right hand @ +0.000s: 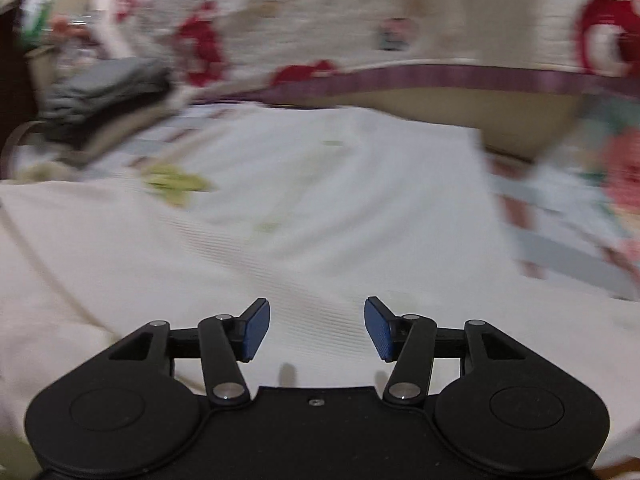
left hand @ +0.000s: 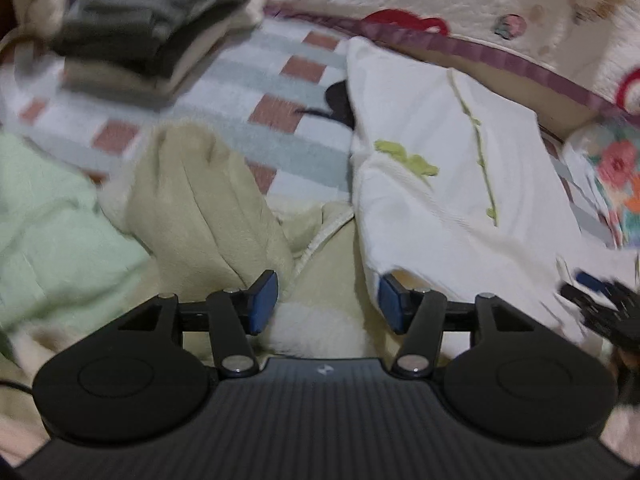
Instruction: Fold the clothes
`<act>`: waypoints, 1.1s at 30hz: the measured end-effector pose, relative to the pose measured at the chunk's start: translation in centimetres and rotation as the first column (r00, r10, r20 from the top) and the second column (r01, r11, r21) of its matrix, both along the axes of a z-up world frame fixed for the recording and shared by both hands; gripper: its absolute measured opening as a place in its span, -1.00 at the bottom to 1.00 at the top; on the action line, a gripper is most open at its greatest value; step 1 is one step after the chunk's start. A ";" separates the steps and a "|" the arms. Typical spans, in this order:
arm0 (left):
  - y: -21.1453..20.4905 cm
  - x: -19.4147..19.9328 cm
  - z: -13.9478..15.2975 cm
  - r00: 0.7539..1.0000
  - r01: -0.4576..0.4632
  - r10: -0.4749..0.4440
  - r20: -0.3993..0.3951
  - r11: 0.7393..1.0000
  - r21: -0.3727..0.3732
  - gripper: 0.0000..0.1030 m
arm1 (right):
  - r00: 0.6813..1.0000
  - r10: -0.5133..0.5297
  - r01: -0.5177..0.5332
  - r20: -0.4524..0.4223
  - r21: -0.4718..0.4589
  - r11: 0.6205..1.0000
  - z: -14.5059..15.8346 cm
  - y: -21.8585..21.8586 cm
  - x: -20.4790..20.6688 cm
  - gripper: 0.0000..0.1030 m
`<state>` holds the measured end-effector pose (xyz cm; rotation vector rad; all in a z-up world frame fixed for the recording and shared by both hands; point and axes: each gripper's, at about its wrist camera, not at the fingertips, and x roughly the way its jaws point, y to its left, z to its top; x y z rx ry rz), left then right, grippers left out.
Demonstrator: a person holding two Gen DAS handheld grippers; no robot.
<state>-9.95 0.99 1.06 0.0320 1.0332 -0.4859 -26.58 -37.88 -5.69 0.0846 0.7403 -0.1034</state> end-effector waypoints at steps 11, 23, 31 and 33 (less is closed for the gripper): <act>-2.3 6.0 4.2 0.968 0.239 -0.242 0.067 0.970 0.048 0.13 | 0.968 0.247 -0.249 0.036 0.243 0.938 4.0 3.0 11.7 -0.18; -6.8 10.6 -4.2 0.884 0.443 -0.447 -0.133 0.894 -0.063 0.03 | 0.891 0.394 -0.249 -0.224 0.486 0.838 1.5 8.7 29.4 -0.73; -4.5 11.2 -6.0 0.851 0.485 -0.506 -0.143 0.860 -0.160 -0.91 | 0.886 0.362 -0.110 -0.291 0.626 0.772 -3.7 9.2 32.6 -0.71; -4.4 11.1 -5.6 0.837 0.520 -0.537 -0.108 0.841 -0.151 -0.91 | 0.883 0.354 -0.084 -0.309 0.637 0.766 -4.4 9.3 32.9 -0.60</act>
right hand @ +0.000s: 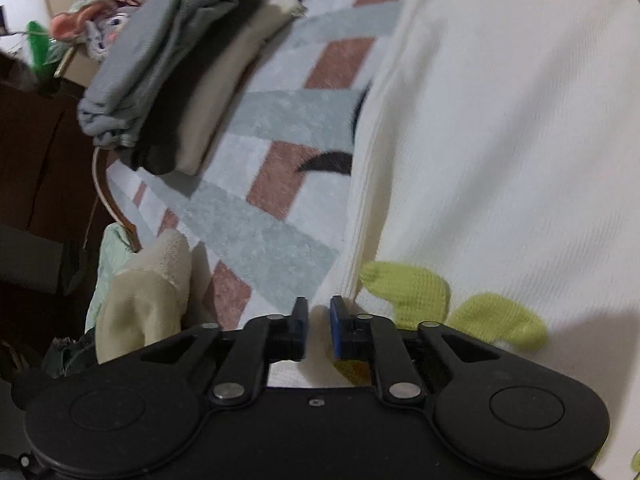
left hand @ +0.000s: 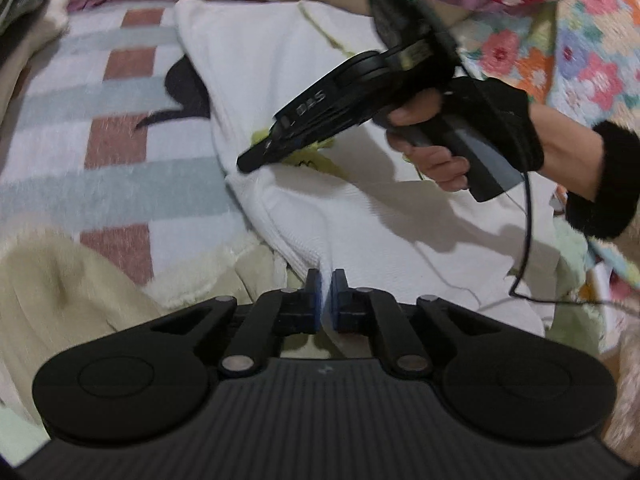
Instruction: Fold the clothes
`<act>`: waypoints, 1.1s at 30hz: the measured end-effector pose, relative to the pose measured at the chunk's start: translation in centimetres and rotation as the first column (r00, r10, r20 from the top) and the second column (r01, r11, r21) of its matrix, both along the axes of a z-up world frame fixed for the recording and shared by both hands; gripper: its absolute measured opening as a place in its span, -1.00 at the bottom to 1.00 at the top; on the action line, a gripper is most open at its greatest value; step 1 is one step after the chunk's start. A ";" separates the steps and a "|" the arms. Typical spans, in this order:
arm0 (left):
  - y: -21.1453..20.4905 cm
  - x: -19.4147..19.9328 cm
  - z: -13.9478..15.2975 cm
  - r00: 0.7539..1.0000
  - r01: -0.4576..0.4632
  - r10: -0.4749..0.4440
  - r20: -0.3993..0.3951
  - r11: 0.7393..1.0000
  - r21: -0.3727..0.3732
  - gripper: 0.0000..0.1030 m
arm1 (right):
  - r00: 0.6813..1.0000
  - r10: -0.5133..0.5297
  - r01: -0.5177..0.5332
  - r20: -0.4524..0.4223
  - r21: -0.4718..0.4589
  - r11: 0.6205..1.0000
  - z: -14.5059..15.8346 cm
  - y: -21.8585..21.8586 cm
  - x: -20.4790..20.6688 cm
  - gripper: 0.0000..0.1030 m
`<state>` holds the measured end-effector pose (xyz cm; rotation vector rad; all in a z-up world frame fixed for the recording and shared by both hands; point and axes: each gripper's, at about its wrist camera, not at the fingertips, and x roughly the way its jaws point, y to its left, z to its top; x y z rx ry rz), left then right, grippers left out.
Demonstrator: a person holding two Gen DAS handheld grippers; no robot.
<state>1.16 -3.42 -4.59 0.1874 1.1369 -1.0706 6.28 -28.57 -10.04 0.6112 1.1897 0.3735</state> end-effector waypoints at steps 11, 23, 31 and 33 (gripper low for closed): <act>1.1 -0.3 -0.8 0.998 0.045 -0.043 0.047 0.998 -0.040 -0.92 | 0.997 -0.001 -0.013 -0.078 -0.184 0.983 1.3 2.3 1.0 -0.22; 2.2 -2.2 -0.2 0.975 0.108 -0.103 0.197 0.994 -0.016 -0.94 | 0.999 0.006 -0.005 0.035 -0.021 1.000 -0.2 2.2 4.1 -0.81; 2.2 -1.1 -0.7 0.993 0.061 -0.058 0.105 0.998 -0.026 -0.94 | 0.998 0.039 -0.038 0.045 -0.021 0.999 -2.3 3.7 3.9 -0.81; 1.7 -1.7 -0.6 0.987 0.077 -0.075 0.141 0.997 -0.012 -0.94 | 0.997 0.049 -0.047 0.063 -0.041 0.998 -2.1 4.1 3.9 -0.81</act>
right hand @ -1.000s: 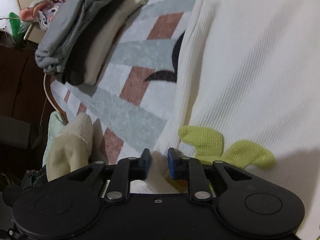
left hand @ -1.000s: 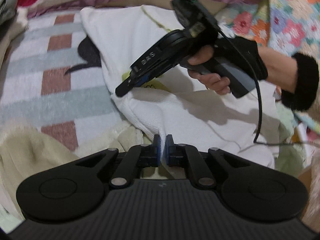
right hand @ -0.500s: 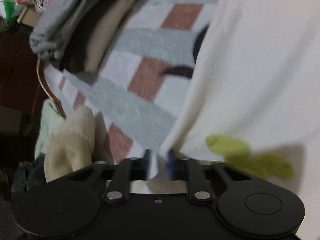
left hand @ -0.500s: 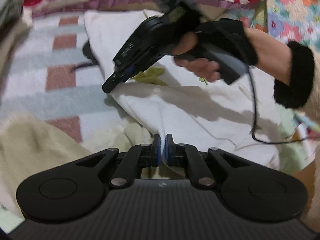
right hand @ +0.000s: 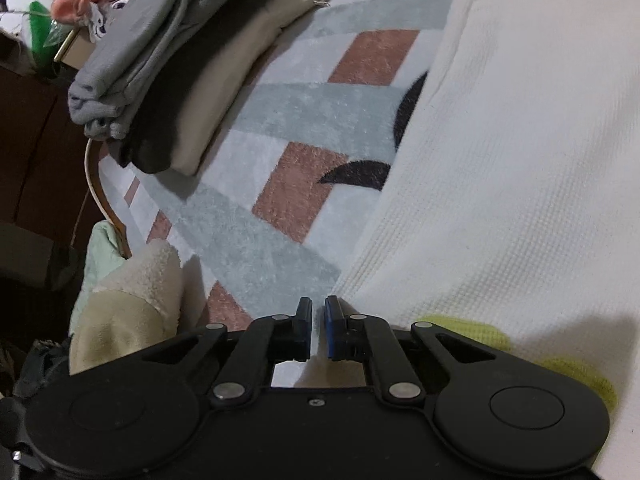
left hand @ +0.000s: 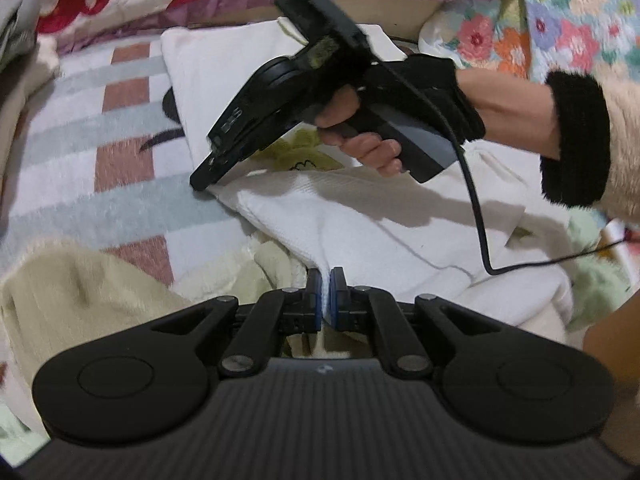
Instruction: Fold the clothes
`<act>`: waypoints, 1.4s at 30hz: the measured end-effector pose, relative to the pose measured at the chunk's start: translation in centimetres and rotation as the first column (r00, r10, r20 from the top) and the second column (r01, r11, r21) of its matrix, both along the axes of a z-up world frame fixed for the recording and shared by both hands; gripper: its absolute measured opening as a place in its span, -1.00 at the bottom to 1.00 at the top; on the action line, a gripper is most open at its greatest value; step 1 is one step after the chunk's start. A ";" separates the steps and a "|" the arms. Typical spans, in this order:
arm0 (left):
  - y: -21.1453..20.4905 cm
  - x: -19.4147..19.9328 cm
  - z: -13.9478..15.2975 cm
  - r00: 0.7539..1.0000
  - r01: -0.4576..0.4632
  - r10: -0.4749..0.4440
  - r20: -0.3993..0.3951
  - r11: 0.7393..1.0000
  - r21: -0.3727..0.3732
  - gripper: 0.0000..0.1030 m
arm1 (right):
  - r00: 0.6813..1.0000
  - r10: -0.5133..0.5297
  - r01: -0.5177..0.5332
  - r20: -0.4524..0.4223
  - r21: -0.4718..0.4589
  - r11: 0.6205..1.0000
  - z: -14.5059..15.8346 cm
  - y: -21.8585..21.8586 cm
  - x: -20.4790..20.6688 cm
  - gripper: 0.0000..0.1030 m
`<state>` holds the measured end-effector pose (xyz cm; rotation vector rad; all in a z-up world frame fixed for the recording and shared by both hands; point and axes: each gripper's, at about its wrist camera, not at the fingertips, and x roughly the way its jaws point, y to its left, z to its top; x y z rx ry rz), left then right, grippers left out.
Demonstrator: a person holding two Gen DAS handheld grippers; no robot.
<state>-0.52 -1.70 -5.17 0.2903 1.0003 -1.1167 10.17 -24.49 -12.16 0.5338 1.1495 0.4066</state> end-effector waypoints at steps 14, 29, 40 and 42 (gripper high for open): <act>0.0 1.7 1.7 0.997 -0.041 0.040 -0.066 0.999 -0.009 -0.80 | 0.993 -0.059 0.070 0.104 -0.104 0.992 5.9 -2.3 -6.3 -0.59; -10.6 -1.0 7.9 0.998 0.020 -0.024 0.050 0.997 0.074 -0.22 | 0.789 -0.562 0.613 0.249 -0.386 0.689 11.7 -23.7 -35.4 -0.09; -29.3 -9.8 4.1 0.973 0.223 -0.228 0.030 0.967 0.120 -0.02 | 0.473 -0.824 0.849 0.313 -0.413 0.331 7.1 -32.8 -52.9 0.03; -31.8 -11.6 1.9 0.972 0.232 -0.233 -0.005 0.966 0.117 -0.02 | 0.427 -0.856 0.880 0.292 -0.354 0.318 5.8 -33.8 -54.3 0.03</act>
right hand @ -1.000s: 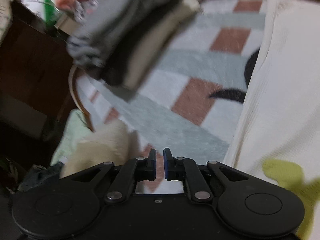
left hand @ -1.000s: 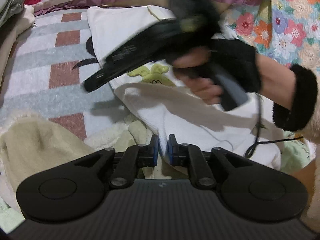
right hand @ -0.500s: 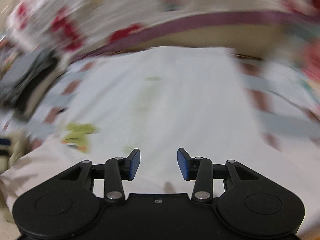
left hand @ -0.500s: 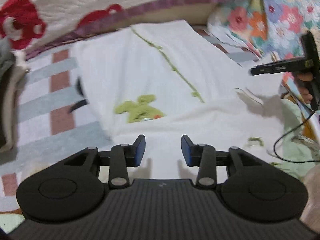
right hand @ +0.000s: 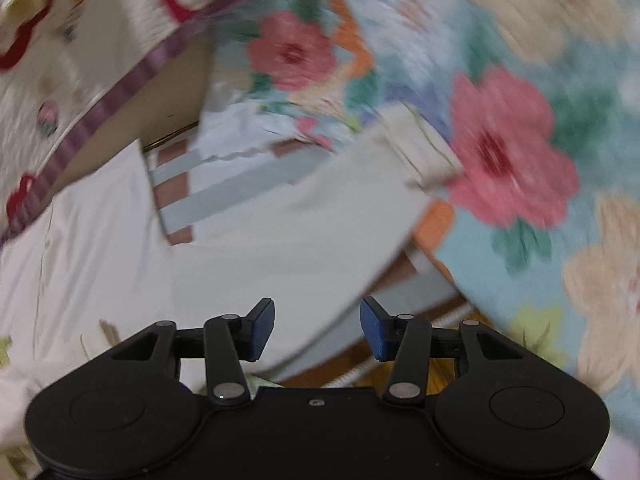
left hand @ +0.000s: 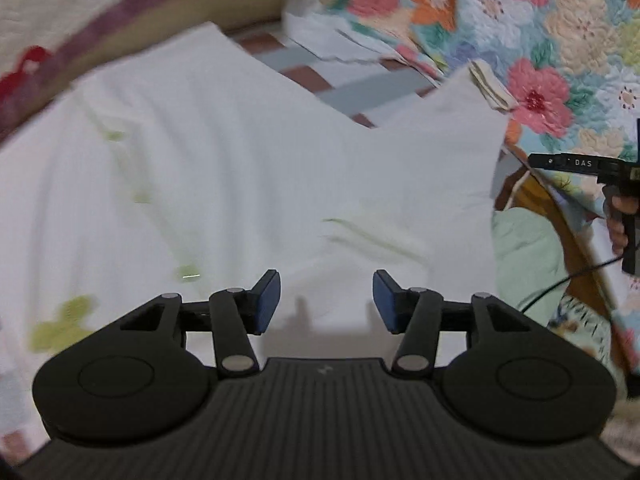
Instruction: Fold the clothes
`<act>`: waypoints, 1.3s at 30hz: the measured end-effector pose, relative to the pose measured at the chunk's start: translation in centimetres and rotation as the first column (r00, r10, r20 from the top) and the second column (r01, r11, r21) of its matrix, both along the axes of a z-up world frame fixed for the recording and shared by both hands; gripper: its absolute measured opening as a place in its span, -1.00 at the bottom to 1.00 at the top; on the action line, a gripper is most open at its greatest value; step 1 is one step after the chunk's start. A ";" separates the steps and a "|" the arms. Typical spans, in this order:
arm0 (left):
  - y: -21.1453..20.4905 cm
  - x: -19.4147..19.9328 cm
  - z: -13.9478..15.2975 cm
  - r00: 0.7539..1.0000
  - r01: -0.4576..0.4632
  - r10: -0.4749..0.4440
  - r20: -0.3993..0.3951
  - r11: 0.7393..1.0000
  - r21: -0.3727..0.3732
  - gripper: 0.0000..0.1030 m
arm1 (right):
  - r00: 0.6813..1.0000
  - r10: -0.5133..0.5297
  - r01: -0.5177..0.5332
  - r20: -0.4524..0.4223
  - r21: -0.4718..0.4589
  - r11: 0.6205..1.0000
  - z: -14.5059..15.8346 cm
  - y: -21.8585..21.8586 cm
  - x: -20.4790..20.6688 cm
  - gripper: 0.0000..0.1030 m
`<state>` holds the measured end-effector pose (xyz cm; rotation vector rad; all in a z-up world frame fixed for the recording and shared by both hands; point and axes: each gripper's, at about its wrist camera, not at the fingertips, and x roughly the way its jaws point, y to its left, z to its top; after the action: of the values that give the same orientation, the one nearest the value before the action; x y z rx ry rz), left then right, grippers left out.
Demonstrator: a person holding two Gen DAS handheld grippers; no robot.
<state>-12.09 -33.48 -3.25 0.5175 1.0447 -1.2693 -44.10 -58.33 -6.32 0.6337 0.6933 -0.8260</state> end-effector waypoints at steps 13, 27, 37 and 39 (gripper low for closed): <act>-0.8 -0.4 -8.4 0.998 -0.055 0.046 0.048 0.976 0.212 -0.02 | 1.000 -0.010 0.010 0.001 -0.113 0.994 -3.2 -6.4 -0.2 0.03; 1.9 -0.3 -4.9 0.998 -0.058 0.057 0.027 0.998 0.032 -0.02 | 0.986 -0.113 0.084 -0.125 -0.218 0.972 -7.4 -11.0 2.8 0.10; 3.2 1.3 -4.2 0.990 -0.130 0.129 0.048 0.991 0.023 0.01 | 0.993 -0.115 0.103 -0.017 -0.318 0.942 -6.1 -12.8 3.7 -0.85; 3.3 2.3 -4.6 0.986 -0.161 0.160 0.045 0.986 0.034 0.01 | 0.998 -0.048 0.054 0.028 -0.332 0.942 -4.3 -11.4 3.9 -0.85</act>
<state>-9.80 -30.21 -7.90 0.4766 1.0548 -1.0943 -40.18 -69.73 -10.63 0.3544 0.5048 -0.9584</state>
